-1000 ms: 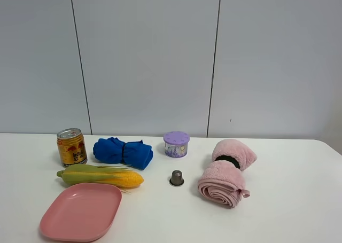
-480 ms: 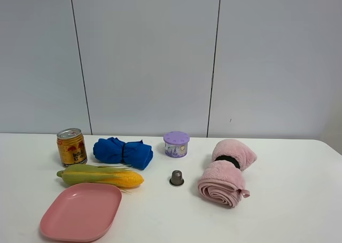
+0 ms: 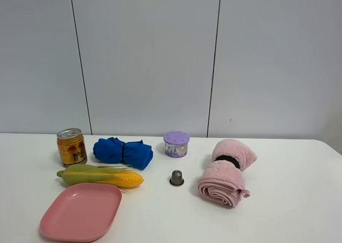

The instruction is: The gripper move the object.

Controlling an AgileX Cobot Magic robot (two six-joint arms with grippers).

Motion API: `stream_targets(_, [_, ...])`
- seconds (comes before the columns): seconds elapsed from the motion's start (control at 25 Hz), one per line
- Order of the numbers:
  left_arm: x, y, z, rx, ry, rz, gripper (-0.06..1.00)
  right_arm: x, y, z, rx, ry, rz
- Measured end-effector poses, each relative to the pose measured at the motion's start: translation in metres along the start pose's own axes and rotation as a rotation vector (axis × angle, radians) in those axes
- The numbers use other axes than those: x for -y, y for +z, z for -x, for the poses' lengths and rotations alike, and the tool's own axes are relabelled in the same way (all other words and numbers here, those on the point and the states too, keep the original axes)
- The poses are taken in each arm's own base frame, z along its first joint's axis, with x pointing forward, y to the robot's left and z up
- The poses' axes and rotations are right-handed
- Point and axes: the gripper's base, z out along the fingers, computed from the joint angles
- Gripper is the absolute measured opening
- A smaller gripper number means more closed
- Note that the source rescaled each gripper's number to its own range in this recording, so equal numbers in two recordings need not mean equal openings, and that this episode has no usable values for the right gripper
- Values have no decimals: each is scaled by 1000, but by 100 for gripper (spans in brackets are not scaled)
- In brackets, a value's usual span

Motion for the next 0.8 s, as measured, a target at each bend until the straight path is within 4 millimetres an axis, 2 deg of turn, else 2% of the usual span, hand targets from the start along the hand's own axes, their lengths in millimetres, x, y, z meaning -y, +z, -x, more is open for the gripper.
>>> stream_targets(0.8, [0, 0, 0, 1, 5, -11, 100, 0, 0, 0, 0, 0, 0])
